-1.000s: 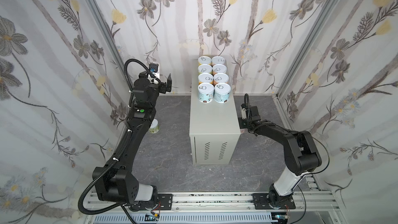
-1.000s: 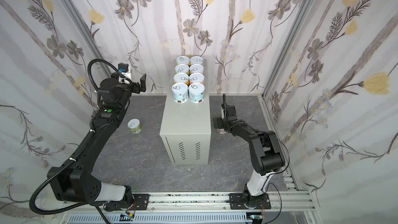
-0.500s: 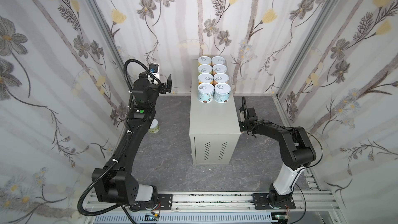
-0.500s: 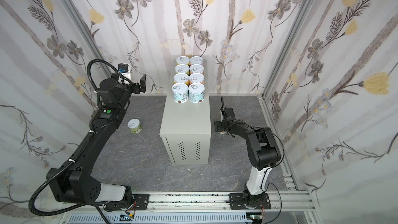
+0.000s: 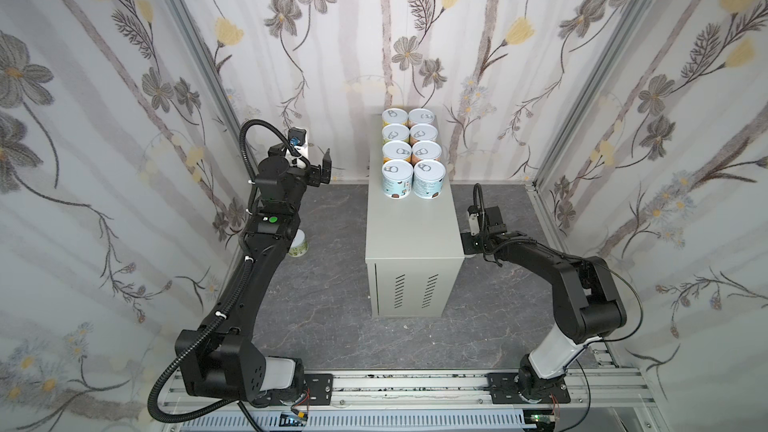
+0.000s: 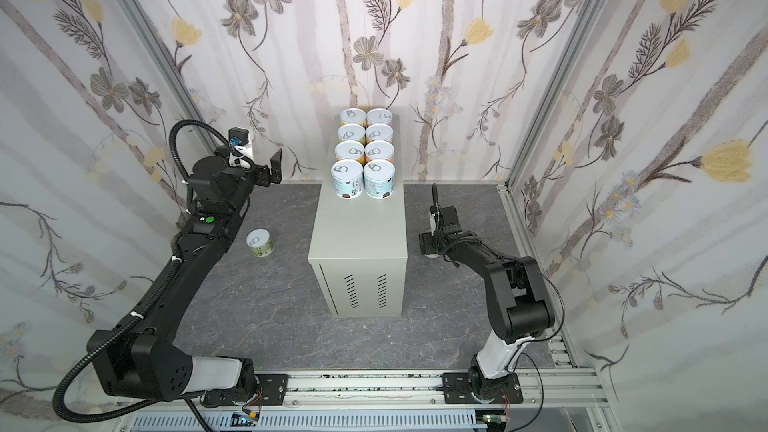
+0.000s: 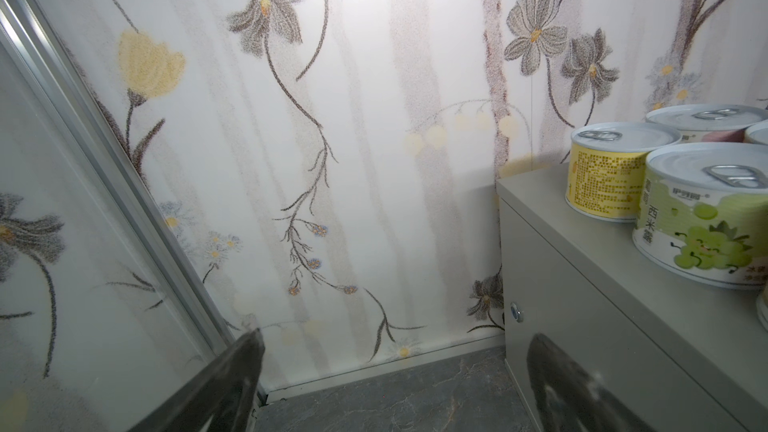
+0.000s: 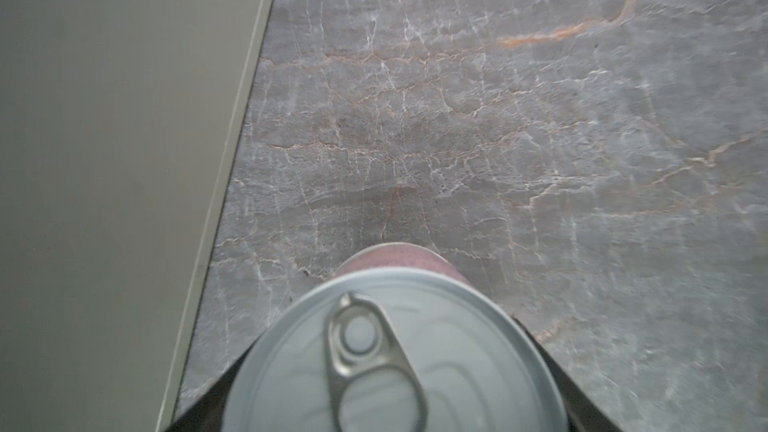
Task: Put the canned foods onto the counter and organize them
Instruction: 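Close the right gripper on the floor can and lift it, then carry the can with the right gripper over the cabinet toward the group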
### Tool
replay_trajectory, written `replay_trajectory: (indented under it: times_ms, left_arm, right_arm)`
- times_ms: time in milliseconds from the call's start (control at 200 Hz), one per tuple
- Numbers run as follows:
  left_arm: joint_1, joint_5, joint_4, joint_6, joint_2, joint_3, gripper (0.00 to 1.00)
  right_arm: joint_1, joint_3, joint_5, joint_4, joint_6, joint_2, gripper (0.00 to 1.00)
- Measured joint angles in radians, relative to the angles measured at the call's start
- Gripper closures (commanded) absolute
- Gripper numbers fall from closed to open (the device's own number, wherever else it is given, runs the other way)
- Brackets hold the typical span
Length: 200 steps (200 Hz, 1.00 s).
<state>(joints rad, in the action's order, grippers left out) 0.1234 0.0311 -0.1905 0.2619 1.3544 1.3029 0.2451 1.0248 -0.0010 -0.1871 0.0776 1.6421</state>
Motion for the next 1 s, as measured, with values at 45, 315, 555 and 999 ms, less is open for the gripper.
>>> replay_trajectory:
  times_ms: [45,315,555,999]
  left_arm:
    - [0.0,0.004,0.001,0.0,-0.004,0.0,0.0]
    - [-0.001,0.031,0.01,0.001,-0.027,-0.033,0.0]
    - [-0.001,0.074,0.031,0.002,-0.054,-0.035,0.0]
    - [-0.001,0.125,0.061,0.005,-0.116,-0.077,0.0]
  right_arm:
    - [-0.002,0.007,0.0,-0.039,0.0,-0.045,0.54]
    - [-0.004,0.217,-0.043,-0.367,0.001,-0.335,0.55]
    - [0.018,0.543,-0.079,-0.675,0.023,-0.434,0.55]
    - [0.297,0.986,-0.024,-0.97,0.026,-0.298,0.56]
